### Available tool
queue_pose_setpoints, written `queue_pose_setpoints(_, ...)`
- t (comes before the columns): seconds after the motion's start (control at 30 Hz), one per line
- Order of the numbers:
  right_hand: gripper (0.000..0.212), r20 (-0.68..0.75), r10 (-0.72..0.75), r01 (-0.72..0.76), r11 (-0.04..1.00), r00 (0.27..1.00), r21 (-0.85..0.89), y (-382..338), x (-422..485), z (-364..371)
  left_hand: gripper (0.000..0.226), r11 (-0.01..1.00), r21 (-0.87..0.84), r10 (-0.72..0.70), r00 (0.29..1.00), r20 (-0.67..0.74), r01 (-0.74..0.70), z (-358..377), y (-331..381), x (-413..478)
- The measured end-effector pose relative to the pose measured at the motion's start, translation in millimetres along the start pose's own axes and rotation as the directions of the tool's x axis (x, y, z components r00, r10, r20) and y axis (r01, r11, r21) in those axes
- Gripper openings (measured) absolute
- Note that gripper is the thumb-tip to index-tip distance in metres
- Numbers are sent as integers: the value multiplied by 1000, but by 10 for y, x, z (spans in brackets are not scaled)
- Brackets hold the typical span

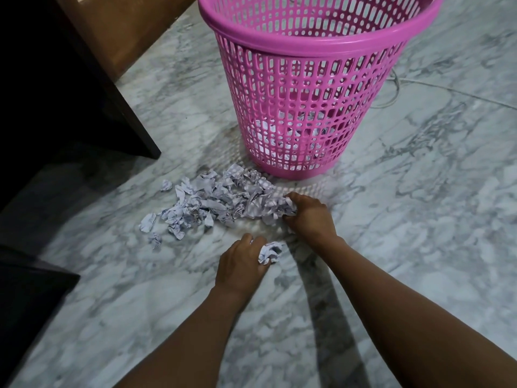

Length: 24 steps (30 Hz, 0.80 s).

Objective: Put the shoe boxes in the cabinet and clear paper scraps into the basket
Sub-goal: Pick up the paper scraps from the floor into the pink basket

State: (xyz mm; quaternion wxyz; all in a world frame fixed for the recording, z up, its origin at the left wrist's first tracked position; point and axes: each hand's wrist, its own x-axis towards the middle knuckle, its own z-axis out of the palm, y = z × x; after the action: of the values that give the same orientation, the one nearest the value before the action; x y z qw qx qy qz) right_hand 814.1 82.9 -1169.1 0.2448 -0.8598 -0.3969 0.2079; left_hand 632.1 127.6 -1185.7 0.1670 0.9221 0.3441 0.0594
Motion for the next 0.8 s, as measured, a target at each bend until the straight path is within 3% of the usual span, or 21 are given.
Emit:
queue_pose_setpoints(0.2, 32, -88, 155, -126, 954, 984, 272, 99, -97, -78, 22, 879, -366, -314, 949, 35, 304, -213, 13, 230)
queue_pose_setpoints(0.37, 25, -140, 155, -79, 895, 978, 439, 39, -121, -221, 21, 734, -580, -432, 902, 4, 354, -498, 137, 483)
queue_pose_setpoints(0.43, 13, -190, 119, -11, 872, 974, 489, -84, -129, -343, 17, 673, -658, -465, 885, -20, 338, -644, 235, 581)
queue_pose_setpoints(0.53, 17, -258, 49, 127, 771, 965, 624, -442, -190, -674, 10, 532, -812, -525, 846, -93, 241, -979, 506, 710)
queue_pose_setpoints(0.63, 18, -351, -89, 317, 667, 932, 674, -906, -295, -1190, 7, 433, -899, -605, 760, -237, 64, -1420, 840, 844)
queue_pose_setpoints(0.7, 18, -434, -170, 440, 611, 885, 658, -1182, -346, -1563, 11, 439, -892, -612, 691, -385, -108, -1743, 1041, 966)
queue_pose_setpoints(0.8, 19, -566, -164, 561, 510, 808, 653, -1503, -286, -2107, 11, 522, -758, -563, 510, -651, -392, -2310, 1319, 1186)
